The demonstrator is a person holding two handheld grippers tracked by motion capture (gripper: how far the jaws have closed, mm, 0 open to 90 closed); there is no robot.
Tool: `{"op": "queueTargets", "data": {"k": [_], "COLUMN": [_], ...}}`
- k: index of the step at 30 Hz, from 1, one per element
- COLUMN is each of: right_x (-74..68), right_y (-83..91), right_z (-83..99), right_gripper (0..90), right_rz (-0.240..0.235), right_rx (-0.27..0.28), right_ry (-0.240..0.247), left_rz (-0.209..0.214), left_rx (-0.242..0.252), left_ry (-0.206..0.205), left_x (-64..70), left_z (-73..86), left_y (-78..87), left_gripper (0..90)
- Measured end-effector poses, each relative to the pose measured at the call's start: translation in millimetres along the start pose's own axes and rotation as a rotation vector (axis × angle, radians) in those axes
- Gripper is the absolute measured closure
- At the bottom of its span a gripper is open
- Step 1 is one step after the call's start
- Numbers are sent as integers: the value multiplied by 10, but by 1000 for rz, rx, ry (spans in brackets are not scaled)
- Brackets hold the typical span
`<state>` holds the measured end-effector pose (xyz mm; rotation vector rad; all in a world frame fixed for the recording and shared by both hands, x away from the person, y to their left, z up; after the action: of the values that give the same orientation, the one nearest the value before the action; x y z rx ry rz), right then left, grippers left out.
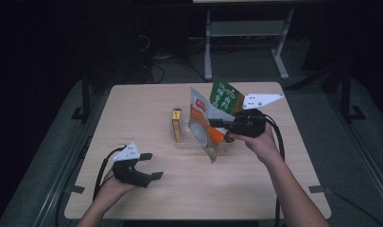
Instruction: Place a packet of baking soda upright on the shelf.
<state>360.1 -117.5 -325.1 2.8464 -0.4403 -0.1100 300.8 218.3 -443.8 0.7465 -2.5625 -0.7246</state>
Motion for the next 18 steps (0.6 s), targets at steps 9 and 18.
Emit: {"op": "queueTargets", "data": {"k": [9,18], "right_x": [93,265], "right_y": [-97,-240], "right_z": [-85,-168], "right_gripper": [900,900], "right_rz": [52,124], "right_rx": [-6,-15], "right_ry": [-12,-21], "left_rz": [1,-2], "left_rx": [-1,-2], "left_ry": [-4,-13], "left_x": [-7,-27], "left_z": [8,16], "left_y": [-1,9], "left_gripper": [148,148]}}
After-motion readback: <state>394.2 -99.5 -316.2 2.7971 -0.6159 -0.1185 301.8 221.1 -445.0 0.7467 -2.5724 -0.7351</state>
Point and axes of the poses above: each handheld gripper's, and its own axes: y roughly backward along the jaws, z roughly out of its underside, x roughly to its right, the point moved 3 cm from there along -y, roughly forward along the jaws, and after that the axes turned 6 degrees about y, right-handed, at the moved point
